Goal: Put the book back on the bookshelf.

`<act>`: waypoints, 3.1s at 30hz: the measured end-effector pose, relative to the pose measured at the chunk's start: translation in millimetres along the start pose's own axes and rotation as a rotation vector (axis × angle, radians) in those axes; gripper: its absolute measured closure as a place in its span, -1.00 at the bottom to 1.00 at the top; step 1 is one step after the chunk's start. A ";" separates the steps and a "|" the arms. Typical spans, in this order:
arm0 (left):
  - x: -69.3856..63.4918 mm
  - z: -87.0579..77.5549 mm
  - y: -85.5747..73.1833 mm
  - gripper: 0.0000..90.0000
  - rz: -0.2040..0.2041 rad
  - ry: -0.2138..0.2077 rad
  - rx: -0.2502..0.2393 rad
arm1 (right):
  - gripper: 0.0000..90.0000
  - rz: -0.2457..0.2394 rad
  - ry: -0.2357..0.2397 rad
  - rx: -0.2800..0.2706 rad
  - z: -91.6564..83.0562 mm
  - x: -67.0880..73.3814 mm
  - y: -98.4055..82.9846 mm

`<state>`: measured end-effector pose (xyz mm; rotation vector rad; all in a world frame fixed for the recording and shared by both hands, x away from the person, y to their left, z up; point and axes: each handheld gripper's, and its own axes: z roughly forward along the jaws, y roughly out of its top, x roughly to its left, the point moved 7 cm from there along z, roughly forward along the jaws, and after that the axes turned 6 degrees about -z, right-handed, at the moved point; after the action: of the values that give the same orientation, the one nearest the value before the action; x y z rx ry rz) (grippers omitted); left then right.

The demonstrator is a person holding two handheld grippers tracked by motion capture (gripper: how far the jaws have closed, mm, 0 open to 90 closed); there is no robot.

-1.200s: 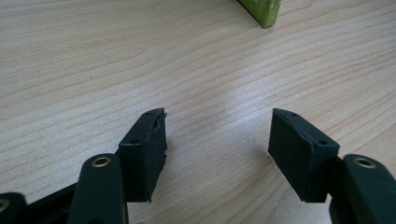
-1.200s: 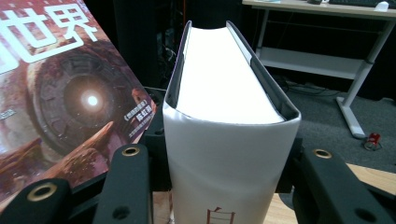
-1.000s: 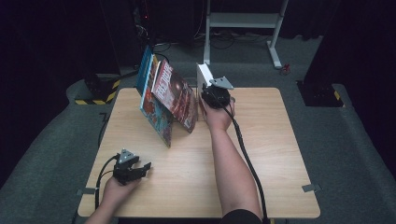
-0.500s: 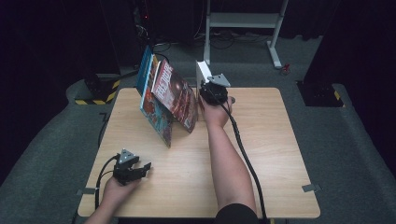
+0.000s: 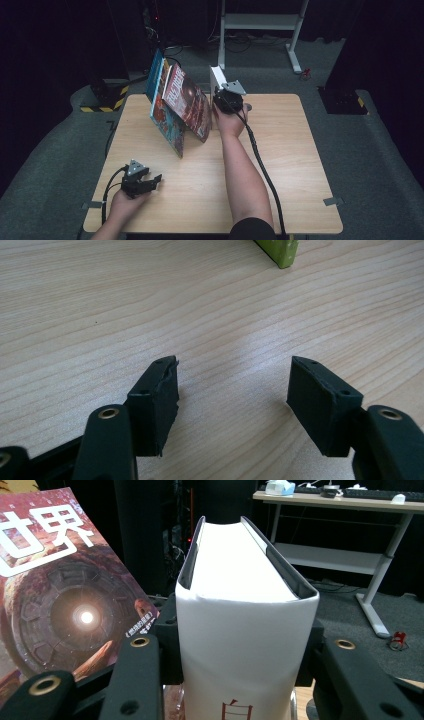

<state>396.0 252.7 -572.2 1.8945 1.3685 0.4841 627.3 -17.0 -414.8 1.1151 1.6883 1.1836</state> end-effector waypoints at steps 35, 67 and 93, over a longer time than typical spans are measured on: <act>-2.2 0.4 -0.5 -0.18 -0.009 -0.001 0.000 | 0.18 0.023 0.036 0.021 -12.3 -8.6 -15.1; -2.5 0.9 -0.1 -0.18 -0.011 -0.007 -0.001 | -0.36 0.040 0.069 0.058 -16.1 -10.7 -15.4; -2.7 1.4 0.1 -0.18 0.002 0.003 -0.001 | -0.61 0.015 0.101 0.087 -40.4 -18.6 -21.6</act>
<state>396.1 249.6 -572.8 1.8950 1.3680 0.4894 591.1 -49.7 -422.9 1.1386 1.8267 1.2038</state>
